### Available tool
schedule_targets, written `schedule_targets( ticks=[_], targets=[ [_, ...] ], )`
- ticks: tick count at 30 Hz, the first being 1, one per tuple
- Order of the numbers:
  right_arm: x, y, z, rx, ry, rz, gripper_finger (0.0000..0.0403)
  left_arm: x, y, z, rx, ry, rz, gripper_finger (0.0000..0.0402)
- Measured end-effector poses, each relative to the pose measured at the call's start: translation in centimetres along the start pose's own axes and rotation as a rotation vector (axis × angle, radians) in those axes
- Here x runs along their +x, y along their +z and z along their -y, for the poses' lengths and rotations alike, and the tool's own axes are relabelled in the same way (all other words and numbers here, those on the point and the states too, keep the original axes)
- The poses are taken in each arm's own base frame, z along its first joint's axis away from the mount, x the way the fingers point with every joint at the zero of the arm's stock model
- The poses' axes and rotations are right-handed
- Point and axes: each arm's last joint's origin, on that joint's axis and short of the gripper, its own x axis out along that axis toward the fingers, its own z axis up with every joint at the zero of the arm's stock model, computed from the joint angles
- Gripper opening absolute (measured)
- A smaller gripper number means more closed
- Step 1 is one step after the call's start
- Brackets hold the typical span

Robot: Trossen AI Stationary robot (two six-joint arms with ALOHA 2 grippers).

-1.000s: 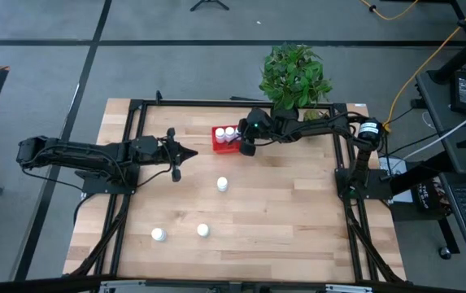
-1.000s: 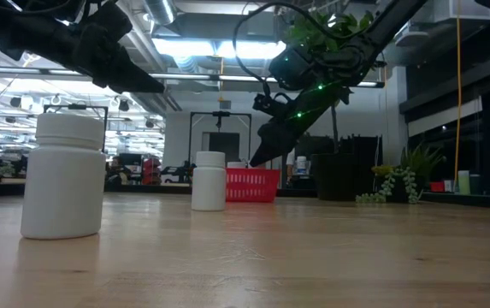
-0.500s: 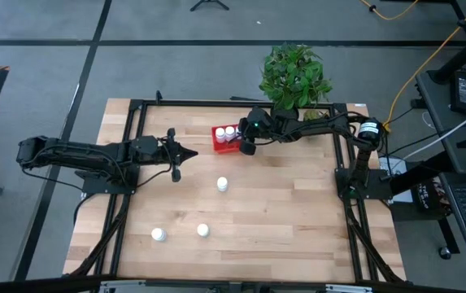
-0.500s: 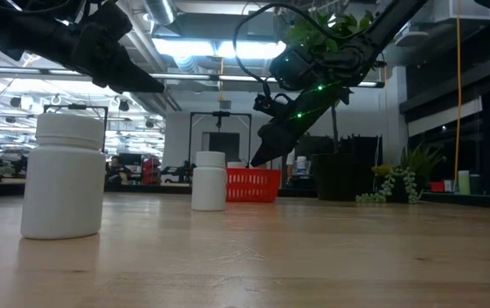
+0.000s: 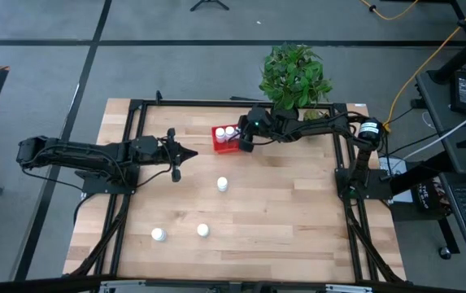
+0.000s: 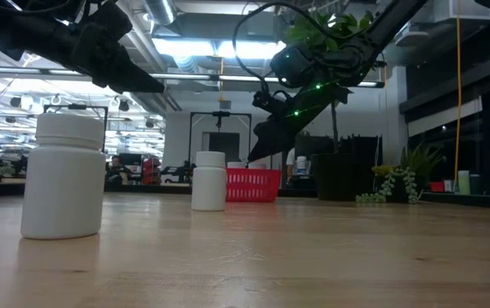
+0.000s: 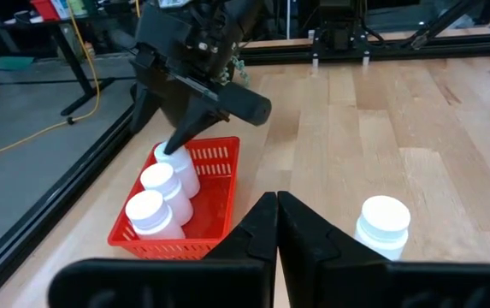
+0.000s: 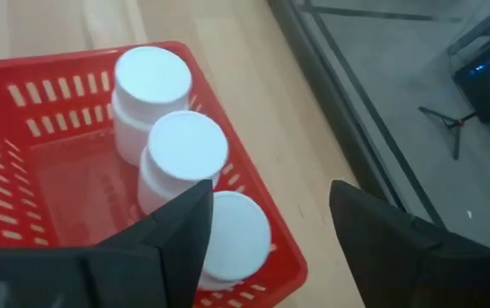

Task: Pick and place pill bottles into a basket
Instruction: Put the white pill bottle into the red bin

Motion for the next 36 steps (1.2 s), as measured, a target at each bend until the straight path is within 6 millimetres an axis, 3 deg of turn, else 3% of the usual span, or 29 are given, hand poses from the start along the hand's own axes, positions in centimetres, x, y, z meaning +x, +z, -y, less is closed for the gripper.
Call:
schedule_targets(
  ticks=[4, 10, 19, 22, 26, 31, 36],
  targets=[
    [0.0, 0.3, 0.0, 0.000, -0.002, -0.002, 0.0236, 0.0, 0.0, 0.0, 0.000, 0.000, 0.000, 0.0001],
    [-0.7, 2.8, -1.2, -0.051, 0.032, 0.020, 0.0221, 0.0, 0.0, 0.0, 0.001, 0.000, 0.000, 0.0009],
    [-4.3, 5.7, -5.0, -0.166, 0.122, 0.108, 0.0114, 0.0, 0.0, 0.0, 0.001, 0.001, 0.000, 0.0025],
    [-5.9, 5.6, -6.1, -0.169, 0.148, 0.144, 0.0065, 0.0, 0.0, -0.1, 0.001, 0.019, 0.001, 0.0033],
    [-7.9, 3.6, -7.6, -0.106, 0.178, 0.223, 0.0009, 0.0, 0.0, -0.1, 0.003, 0.033, -0.006, 0.0049],
    [-10.8, 1.0, -8.6, -0.073, 0.188, 0.438, 0.0023, 0.0, -0.1, 0.4, 0.043, -0.057, -0.003, 0.0088],
    [-14.1, 0.5, -7.7, -0.034, 0.154, 0.648, 0.0032, -0.4, 0.2, 1.7, 0.065, -0.238, 0.036, 0.0141]
  ],
)
